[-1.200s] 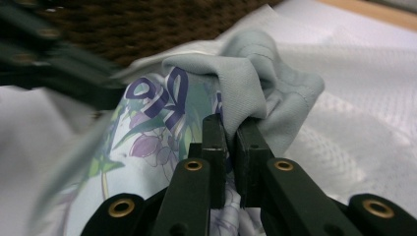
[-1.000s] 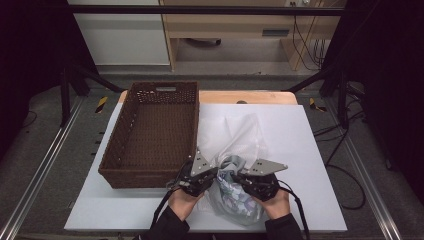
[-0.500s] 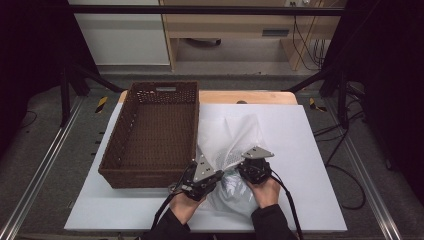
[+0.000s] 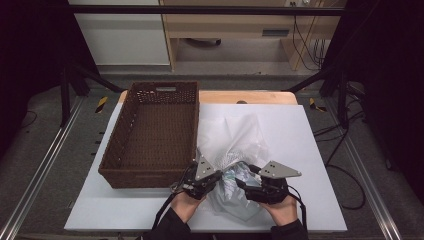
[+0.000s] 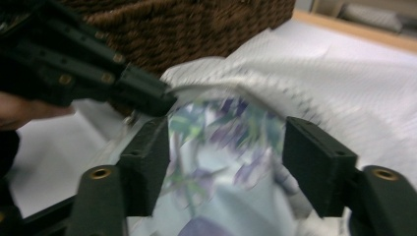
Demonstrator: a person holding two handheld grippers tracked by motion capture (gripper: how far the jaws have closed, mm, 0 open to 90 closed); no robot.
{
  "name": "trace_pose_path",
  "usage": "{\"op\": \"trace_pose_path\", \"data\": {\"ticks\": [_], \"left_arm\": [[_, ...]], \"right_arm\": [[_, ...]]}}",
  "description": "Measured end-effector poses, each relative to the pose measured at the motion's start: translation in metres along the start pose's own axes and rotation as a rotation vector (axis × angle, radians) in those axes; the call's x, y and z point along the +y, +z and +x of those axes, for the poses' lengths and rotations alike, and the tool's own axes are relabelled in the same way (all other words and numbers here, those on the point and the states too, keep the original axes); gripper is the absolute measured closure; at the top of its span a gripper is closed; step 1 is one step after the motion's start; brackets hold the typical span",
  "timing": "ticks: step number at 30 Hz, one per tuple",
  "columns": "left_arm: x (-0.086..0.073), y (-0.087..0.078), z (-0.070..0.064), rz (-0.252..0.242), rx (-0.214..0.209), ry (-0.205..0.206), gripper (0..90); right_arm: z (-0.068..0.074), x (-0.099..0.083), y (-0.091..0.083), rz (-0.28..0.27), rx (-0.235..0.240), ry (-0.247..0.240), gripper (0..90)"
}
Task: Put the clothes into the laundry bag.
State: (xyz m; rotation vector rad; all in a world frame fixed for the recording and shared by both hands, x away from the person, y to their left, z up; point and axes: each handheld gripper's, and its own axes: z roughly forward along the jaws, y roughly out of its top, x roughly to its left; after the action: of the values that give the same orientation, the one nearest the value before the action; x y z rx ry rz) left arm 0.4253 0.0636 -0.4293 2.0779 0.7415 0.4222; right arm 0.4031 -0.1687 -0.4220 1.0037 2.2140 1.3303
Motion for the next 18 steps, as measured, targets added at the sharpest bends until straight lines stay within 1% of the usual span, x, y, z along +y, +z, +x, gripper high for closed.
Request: {"op": "trace_pose_path", "data": {"ticks": [1, 3, 4, 5, 7, 8, 9, 11, 13, 14, 15, 16, 18], "left_arm": [[0.000, -0.001, -0.001, -0.001, 0.004, 0.002, 87.9], [0.000, -0.002, -0.003, -0.004, 0.005, 0.011, 87.9], [0.000, -0.002, -0.003, -0.008, 0.003, 0.013, 87.9], [0.001, -0.002, -0.003, -0.010, 0.003, 0.014, 87.9], [0.001, -0.002, -0.003, -0.011, -0.004, 0.010, 87.9], [0.001, -0.002, -0.003, -0.011, -0.006, 0.007, 87.9], [0.002, -0.002, -0.003, -0.011, -0.009, 0.007, 88.0], [0.002, -0.003, -0.004, -0.015, -0.019, 0.006, 88.0], [0.004, -0.006, -0.007, -0.024, -0.023, 0.014, 88.0], [0.005, -0.008, -0.009, -0.031, -0.023, 0.018, 88.0], [0.006, -0.009, -0.010, -0.035, -0.025, 0.024, 88.0], [0.008, -0.011, -0.011, -0.043, -0.027, 0.027, 88.0], [0.010, -0.015, -0.011, -0.054, -0.030, 0.026, 88.0]], "right_arm": [[0.001, -0.004, 0.004, 0.019, 0.009, 0.002, 31.5], [0.002, -0.013, 0.015, 0.064, 0.004, 0.000, 30.0], [0.001, -0.016, 0.021, 0.079, 0.017, 0.014, 29.8], [-0.001, -0.019, 0.026, 0.082, 0.027, 0.028, 30.9], [-0.002, -0.020, 0.035, 0.105, 0.015, 0.040, 35.0], [-0.004, -0.021, 0.040, 0.121, 0.018, 0.053, 39.0], [-0.005, -0.022, 0.045, 0.133, 0.033, 0.078, 43.9], [-0.005, -0.019, 0.046, 0.148, 0.028, 0.081, 61.6], [-0.005, -0.015, 0.045, 0.148, 0.007, 0.070, 71.9], [-0.005, -0.012, 0.045, 0.146, -0.003, 0.064, 73.6], [-0.005, -0.009, 0.045, 0.141, -0.016, 0.069, 74.4], [-0.006, -0.007, 0.045, 0.129, -0.030, 0.066, 74.7], [-0.011, -0.002, 0.047, 0.090, -0.081, 0.083, 75.0]]}}
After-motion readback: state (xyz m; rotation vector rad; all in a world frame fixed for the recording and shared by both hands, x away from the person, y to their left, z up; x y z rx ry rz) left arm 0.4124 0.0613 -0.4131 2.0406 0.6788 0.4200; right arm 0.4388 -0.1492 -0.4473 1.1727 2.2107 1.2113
